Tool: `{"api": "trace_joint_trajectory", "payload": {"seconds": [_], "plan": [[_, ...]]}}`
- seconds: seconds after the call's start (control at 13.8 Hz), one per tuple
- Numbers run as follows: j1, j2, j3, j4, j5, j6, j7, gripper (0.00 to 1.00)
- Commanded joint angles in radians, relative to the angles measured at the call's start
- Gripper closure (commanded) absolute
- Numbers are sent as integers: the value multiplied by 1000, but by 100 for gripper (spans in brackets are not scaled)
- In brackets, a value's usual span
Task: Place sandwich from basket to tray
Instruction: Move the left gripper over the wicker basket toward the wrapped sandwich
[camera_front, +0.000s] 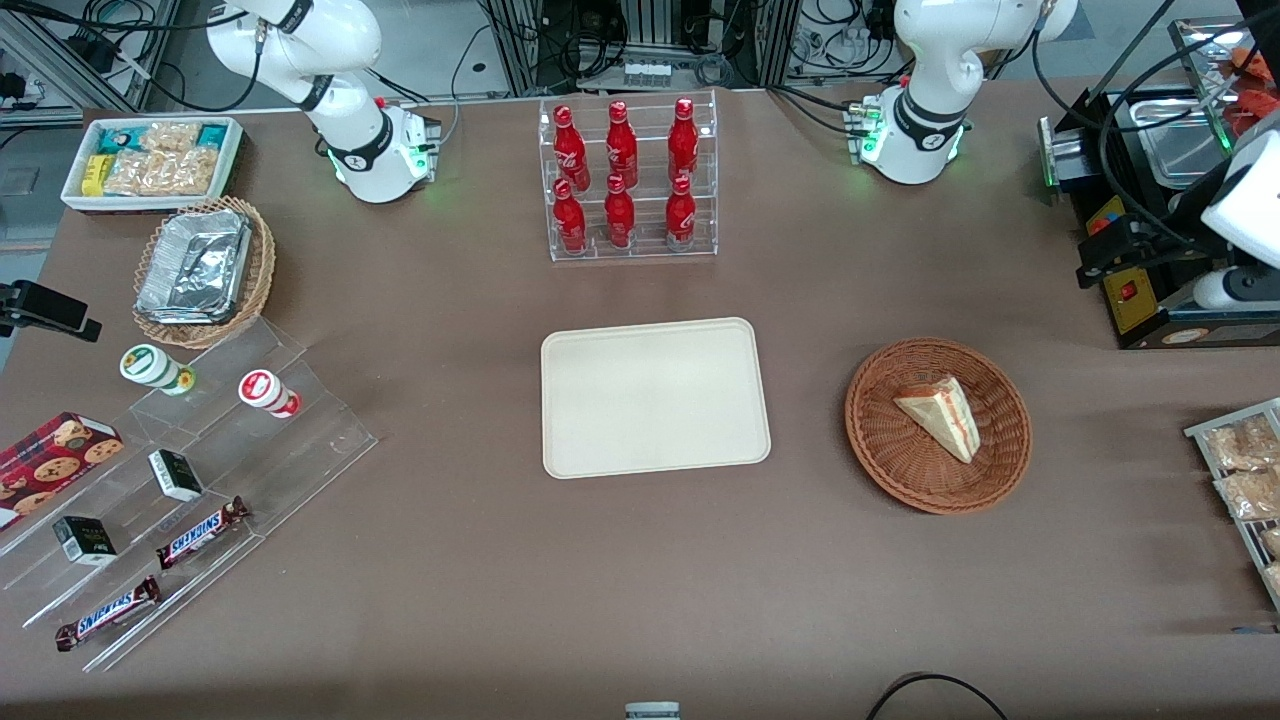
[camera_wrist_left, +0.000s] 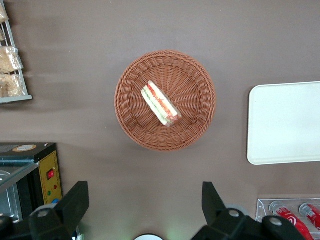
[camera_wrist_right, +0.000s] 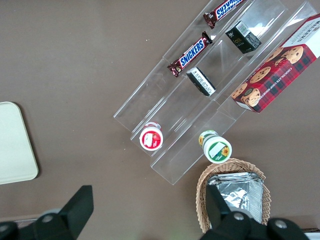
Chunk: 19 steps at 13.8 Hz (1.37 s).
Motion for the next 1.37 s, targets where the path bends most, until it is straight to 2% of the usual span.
{"api": "trace_joint_trajectory", "payload": {"seconds": [0.0, 0.29, 0.36, 0.58, 0.8, 1.01, 1.16, 1.3], "plan": [[2, 1, -4, 37, 17, -22, 17, 0], [2, 13, -4, 20, 21, -15, 13, 0], [4, 15, -4, -23, 21, 17, 10, 0], [4, -36, -4, -297, 26, 271, -10, 0], [2, -62, -8, -516, 23, 534, -256, 0], [1, -65, -60, -696, 24, 773, -577, 0], [1, -62, -80, -767, 24, 878, -770, 0], [1, -51, -82, -802, 24, 916, -837, 0]]}}
